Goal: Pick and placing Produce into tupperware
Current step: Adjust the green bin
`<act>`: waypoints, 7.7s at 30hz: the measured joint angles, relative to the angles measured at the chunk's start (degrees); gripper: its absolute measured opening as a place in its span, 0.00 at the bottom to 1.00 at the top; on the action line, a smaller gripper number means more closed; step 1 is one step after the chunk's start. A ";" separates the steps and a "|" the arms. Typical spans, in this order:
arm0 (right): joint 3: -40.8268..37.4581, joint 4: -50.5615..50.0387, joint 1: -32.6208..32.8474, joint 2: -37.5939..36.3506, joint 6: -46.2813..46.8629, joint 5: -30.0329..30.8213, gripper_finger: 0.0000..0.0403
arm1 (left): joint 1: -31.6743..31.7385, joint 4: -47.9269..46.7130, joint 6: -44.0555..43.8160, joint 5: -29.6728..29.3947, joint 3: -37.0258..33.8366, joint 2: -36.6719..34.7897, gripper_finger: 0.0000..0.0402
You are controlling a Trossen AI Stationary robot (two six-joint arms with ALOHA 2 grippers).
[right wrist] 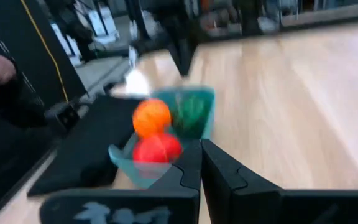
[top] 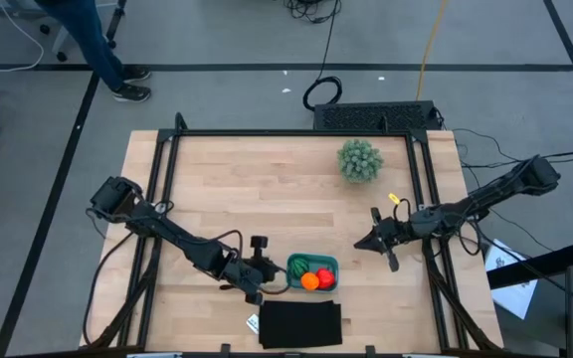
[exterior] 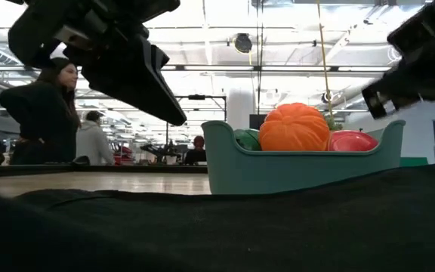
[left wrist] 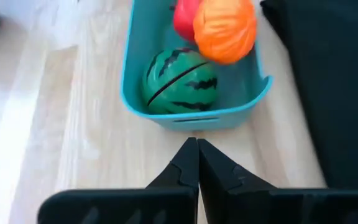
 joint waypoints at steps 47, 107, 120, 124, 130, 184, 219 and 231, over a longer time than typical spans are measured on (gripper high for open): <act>13.55 -0.44 -8.15 -6.15 -20.55 -0.39 0.00 | 3.41 46.44 23.30 4.92 -33.34 -19.00 0.00; 6.20 10.57 10.61 30.03 12.33 4.24 0.00 | 4.82 48.89 2.22 9.75 -31.17 -7.52 0.00; 10.35 10.57 10.59 37.41 12.57 4.20 0.00 | 2.82 48.96 2.43 7.54 -31.17 -7.54 0.00; 10.78 10.60 10.59 39.13 12.93 4.17 0.00 | 2.82 48.87 2.39 7.52 -31.17 -7.54 0.00; 10.78 14.17 10.50 40.20 11.65 4.20 0.00 | 2.82 48.85 2.42 7.52 -31.17 -7.54 0.00; 10.78 14.08 5.65 40.07 7.79 4.72 0.00 | 2.82 47.40 1.96 7.95 -31.23 -7.56 0.00; 10.76 12.31 1.82 38.51 4.50 8.20 0.00 | 2.82 45.89 1.96 8.07 -31.23 -7.56 0.00; 10.76 13.30 1.84 38.51 3.40 5.46 0.00 | 2.82 45.76 2.00 8.05 -31.23 -7.56 0.01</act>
